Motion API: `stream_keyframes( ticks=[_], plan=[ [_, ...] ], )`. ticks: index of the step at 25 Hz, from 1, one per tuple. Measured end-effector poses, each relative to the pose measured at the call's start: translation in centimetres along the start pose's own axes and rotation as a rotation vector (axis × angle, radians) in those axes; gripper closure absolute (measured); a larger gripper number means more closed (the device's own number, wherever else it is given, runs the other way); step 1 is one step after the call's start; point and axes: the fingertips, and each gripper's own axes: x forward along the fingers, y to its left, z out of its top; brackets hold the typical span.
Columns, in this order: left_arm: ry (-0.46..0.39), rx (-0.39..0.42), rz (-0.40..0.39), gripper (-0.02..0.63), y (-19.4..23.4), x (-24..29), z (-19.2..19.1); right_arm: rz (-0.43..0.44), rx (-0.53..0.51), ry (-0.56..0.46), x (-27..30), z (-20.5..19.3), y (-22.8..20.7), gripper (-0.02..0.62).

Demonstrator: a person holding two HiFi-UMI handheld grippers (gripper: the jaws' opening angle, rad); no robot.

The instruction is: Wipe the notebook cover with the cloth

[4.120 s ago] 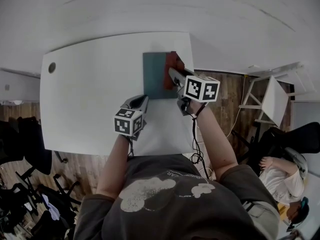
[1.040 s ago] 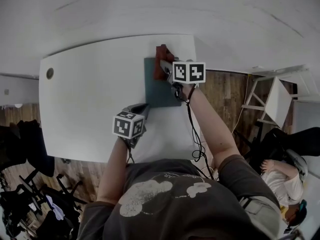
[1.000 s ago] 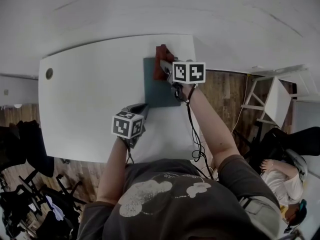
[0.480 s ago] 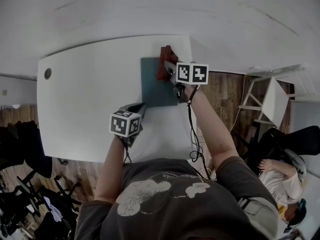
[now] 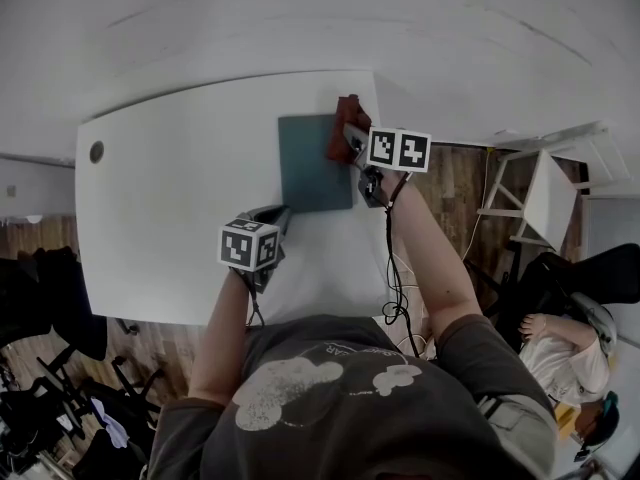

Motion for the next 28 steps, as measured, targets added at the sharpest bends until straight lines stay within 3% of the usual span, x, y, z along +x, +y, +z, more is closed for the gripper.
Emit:
stream_keyframes(
  ticks=[19, 28],
  plan=[
    [0.010, 0.023, 0.014, 0.607, 0.1, 0.0, -0.2, -0.027, -0.003, -0.011, -2.2, 0.2, -0.4, 0.488],
    [-0.008, 0.012, 0.008, 0.607, 0.0, -0.2, -0.3, 0.048, -0.024, -0.017, -3.4, -0.9, 3.8, 0.488]
  ],
)
